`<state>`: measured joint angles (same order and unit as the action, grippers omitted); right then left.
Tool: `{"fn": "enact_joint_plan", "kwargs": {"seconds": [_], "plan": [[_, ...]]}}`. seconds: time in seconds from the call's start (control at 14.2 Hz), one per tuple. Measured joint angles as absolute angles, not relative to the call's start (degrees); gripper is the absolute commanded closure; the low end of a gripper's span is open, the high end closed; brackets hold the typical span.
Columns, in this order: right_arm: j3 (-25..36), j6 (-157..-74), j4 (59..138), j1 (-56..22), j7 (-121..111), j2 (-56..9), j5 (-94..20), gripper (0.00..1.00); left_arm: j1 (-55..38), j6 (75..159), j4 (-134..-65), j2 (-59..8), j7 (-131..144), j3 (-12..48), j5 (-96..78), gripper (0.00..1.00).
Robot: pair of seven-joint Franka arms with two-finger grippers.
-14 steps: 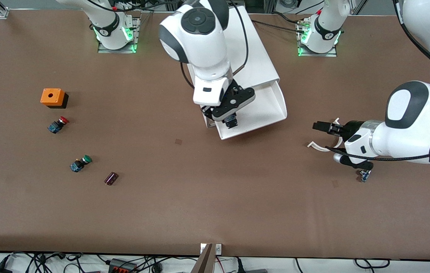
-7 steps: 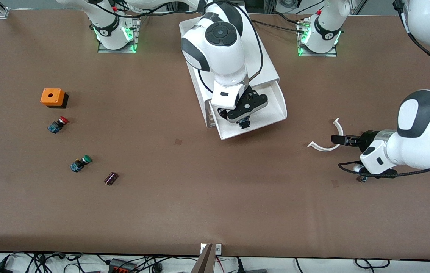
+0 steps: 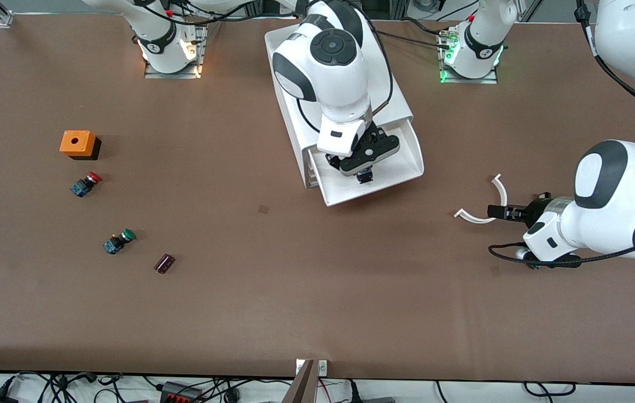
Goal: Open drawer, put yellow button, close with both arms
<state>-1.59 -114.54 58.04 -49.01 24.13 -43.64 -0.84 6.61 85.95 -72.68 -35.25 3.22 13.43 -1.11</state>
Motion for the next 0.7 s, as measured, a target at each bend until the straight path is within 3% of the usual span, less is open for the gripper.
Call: {"fn": "enact_joint_plan", "kwargs": {"seconds": [0.14, 0.21, 0.28, 0.35, 0.7], "plan": [[-1.8, -113.4, 58.0, -49.4, 24.2, -44.1, -0.8, 1.0, 6.6, 86.0, -72.7, -35.3, 3.3, 13.4, -1.1, 0.0], [-1.8, -113.1, 58.0, -49.6, 24.2, -44.3, -0.8, 0.78, 6.6, 86.0, -72.7, -35.4, 3.3, 13.4, -1.1, 0.0], [-1.8, -113.1, 58.0, -49.7, 24.2, -44.4, -0.8, 0.32, 6.6, 86.0, -72.7, -35.4, 3.3, 13.4, -1.1, 0.0], [-1.8, -113.1, 58.0, -49.7, 24.4, -44.4, -0.8, 0.0, 6.6, 86.0, -72.7, -35.5, 3.3, 13.4, -1.1, 0.0], [-1.5, -113.3, 57.8, -49.7, 26.8, -44.4, -0.8, 0.0, 6.3, 87.0, -72.9, -35.8, 4.7, 13.5, -1.1, 0.0]]}}
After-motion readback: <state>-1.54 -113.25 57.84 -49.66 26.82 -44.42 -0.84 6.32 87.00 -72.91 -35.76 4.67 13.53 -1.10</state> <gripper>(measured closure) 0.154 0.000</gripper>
